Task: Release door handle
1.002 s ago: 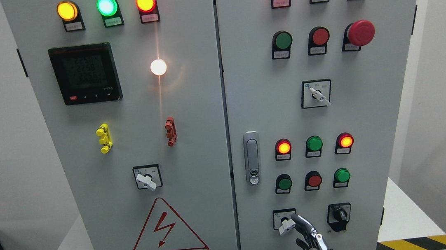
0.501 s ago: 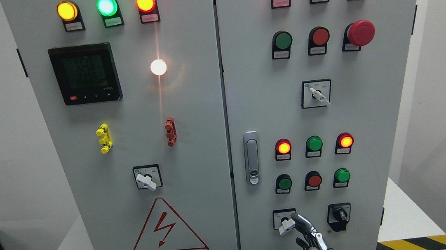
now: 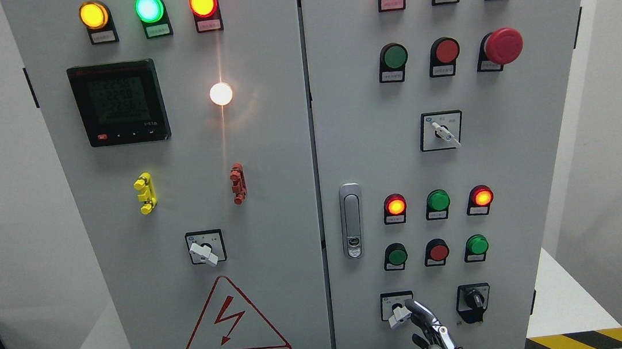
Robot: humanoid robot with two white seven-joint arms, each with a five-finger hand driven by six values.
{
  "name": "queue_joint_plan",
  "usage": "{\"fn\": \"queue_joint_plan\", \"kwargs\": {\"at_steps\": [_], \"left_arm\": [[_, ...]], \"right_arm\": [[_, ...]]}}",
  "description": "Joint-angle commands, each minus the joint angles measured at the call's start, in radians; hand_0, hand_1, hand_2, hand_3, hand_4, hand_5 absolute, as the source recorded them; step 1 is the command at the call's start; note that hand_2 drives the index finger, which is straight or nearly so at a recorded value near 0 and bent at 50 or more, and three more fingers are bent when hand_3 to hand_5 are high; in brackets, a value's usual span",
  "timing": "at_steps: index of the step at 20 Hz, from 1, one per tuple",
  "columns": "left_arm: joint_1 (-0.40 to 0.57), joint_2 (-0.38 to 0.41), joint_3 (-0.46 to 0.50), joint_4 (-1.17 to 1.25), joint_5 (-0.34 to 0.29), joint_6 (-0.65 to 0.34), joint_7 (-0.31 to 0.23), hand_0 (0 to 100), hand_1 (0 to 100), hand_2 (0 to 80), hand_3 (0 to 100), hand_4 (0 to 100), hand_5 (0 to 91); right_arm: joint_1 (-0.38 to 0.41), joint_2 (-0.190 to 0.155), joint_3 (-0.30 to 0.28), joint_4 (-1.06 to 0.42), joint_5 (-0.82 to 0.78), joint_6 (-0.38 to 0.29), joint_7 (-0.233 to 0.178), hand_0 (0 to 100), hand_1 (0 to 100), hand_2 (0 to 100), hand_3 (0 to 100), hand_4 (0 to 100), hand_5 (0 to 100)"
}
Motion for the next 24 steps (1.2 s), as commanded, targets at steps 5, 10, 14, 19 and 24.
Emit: {"fn": "queue_joint_plan", "kwargs": {"at_steps": [5,10,14,19,24], "left_arm": [[0.017,0.000,0.000,0.000,-0.001,0.000,0.000,12,56,0.0,0,0,0.0],[0.017,0.000,0.000,0.000,0.001,0.000,0.000,12,56,0.0,0,0,0.0],[0.017,0.000,0.000,0.000,0.001,0.000,0.000,12,56,0.0,0,0,0.0],[0.017,0.000,0.000,0.000,0.001,0.000,0.000,12,56,0.0,0,0,0.0],[0.017,0.000,0.000,0.000,0.001,0.000,0.000,12,56,0.0,0,0,0.0]], "right_arm": [[-0.021,-0.001,0.006,0.001,0.003,0.003,0.003,33,8,0,55,59,49],[-0.044,-0.001,0.004,0.003,0.137,0.067,0.000,44,25,0,90,96,100],[-0.072,0.000,0.010,0.004,0.227,0.070,0.000,44,29,0,100,100,100],[-0.118,0.000,0.065,0.023,0.400,0.132,0.000,43,29,0,100,100,100],[-0.147,0.000,0.090,0.082,0.488,0.123,-0.006,43,26,0,100,100,100]]}}
